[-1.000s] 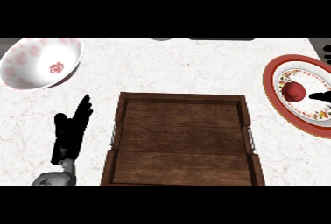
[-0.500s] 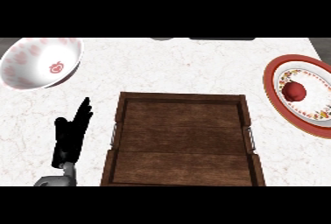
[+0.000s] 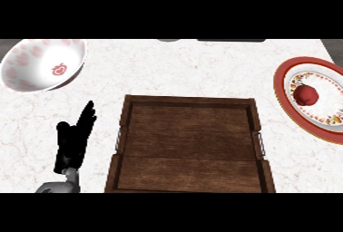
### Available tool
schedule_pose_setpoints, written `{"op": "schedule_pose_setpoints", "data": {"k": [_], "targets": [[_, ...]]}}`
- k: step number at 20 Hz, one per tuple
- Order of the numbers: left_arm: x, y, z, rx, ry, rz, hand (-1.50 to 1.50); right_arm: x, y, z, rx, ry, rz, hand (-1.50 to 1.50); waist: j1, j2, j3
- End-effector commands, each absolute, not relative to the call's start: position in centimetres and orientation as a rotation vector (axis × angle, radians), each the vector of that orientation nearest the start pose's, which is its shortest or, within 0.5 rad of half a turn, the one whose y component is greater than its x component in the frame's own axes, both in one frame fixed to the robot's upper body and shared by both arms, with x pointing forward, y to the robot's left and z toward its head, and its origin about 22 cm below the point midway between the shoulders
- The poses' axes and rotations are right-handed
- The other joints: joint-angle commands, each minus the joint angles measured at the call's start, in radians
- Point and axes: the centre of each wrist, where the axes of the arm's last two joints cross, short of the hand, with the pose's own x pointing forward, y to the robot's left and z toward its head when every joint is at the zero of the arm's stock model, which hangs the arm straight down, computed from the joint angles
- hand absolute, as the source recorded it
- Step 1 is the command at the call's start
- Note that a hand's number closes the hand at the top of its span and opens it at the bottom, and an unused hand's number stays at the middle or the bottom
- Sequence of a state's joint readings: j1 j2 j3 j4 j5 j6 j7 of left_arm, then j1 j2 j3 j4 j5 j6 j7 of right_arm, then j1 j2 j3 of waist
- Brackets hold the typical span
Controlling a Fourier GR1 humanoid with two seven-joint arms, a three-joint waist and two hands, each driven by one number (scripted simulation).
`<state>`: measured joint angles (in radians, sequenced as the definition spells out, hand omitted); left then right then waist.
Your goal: Pick the bell pepper from the tray and place it in the plate
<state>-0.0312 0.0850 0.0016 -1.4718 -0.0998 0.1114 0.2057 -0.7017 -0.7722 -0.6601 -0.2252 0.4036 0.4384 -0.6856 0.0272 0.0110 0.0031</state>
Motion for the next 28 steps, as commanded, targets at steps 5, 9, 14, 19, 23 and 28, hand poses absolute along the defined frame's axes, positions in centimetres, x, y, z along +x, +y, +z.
{"op": "schedule_pose_setpoints", "data": {"k": [5, 9, 14, 19, 23, 28], "targets": [[25.4, 23.7, -2.5, 0.225, -1.310, -0.069, 0.00, 32.1, -50.6, 5.8, -0.376, -1.663, 0.201, -1.50, 0.002, 0.002, 0.000], [24.8, 23.5, -1.0, 0.216, -1.298, -0.035, 0.00, 29.6, -52.4, 4.8, -0.429, -1.641, 0.211, -1.50, 0.002, -0.001, 0.000], [25.1, 25.6, -1.4, 0.230, -1.300, -0.059, 0.00, 30.2, -51.4, 4.1, -0.450, -1.618, 0.197, -1.50, 0.004, 0.001, 0.000], [24.5, 24.4, -0.9, 0.210, -1.309, -0.056, 0.00, 28.6, -53.0, 4.4, -0.510, -1.599, 0.216, -1.50, 0.006, 0.001, 0.001], [26.7, 25.4, -0.1, 0.218, -1.287, -0.052, 0.00, 28.9, -52.7, 4.3, -0.525, -1.573, 0.205, -1.50, 0.007, 0.004, 0.001], [25.7, 23.1, -1.0, 0.224, -1.296, -0.047, 0.00, 27.6, -53.7, 4.2, -0.586, -1.575, 0.162, -1.50, 0.012, 0.006, 0.003]]}}
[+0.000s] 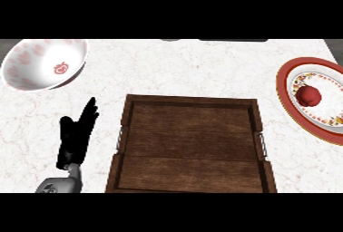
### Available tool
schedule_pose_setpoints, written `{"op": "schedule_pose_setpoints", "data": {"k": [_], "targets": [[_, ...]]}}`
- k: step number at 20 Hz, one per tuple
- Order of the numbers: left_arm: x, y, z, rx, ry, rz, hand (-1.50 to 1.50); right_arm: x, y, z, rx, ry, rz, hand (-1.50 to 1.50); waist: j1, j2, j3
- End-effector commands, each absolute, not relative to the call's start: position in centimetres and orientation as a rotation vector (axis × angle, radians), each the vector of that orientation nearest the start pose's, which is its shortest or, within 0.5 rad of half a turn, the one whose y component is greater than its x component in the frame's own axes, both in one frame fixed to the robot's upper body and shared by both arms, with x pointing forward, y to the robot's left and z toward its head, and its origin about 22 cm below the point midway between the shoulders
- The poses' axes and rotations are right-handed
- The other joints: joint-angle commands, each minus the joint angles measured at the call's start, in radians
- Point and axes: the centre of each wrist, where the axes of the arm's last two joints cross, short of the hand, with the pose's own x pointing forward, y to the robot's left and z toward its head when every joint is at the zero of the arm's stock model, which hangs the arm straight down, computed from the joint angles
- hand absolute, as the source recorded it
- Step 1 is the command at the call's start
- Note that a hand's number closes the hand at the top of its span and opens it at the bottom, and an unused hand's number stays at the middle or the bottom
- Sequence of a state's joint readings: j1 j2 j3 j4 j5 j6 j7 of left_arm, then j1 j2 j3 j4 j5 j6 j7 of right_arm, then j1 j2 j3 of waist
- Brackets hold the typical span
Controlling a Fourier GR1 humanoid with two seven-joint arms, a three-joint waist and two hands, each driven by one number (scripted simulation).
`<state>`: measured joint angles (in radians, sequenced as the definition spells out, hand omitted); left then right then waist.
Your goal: Pick the bell pepper from the tray and place it in the plate
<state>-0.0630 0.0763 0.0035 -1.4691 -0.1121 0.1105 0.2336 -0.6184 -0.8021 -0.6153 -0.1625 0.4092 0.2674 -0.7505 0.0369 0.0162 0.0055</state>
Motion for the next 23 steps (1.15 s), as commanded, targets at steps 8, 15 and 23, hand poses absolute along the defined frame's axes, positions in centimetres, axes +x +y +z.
{"op": "schedule_pose_setpoints", "data": {"k": [8, 15, 23], "targets": [[25.2, 22.4, -1.6, 0.214, -1.317, -0.079, 0.00, 24.7, -56.4, 5.2, -0.614, -1.572, 0.126, -1.50, 0.007, 0.004, 0.002], [26.6, 24.1, -0.7, 0.219, -1.312, -0.065, 0.00, 24.4, -56.7, 5.4, -0.721, -1.560, 0.057, -1.50, 0.006, 0.005, 0.002], [26.8, 24.0, -0.6, 0.221, -1.308, -0.061, 0.00, 22.6, -57.9, 5.6, -0.746, -1.525, 0.076, -1.50, 0.006, 0.008, 0.004]]}}
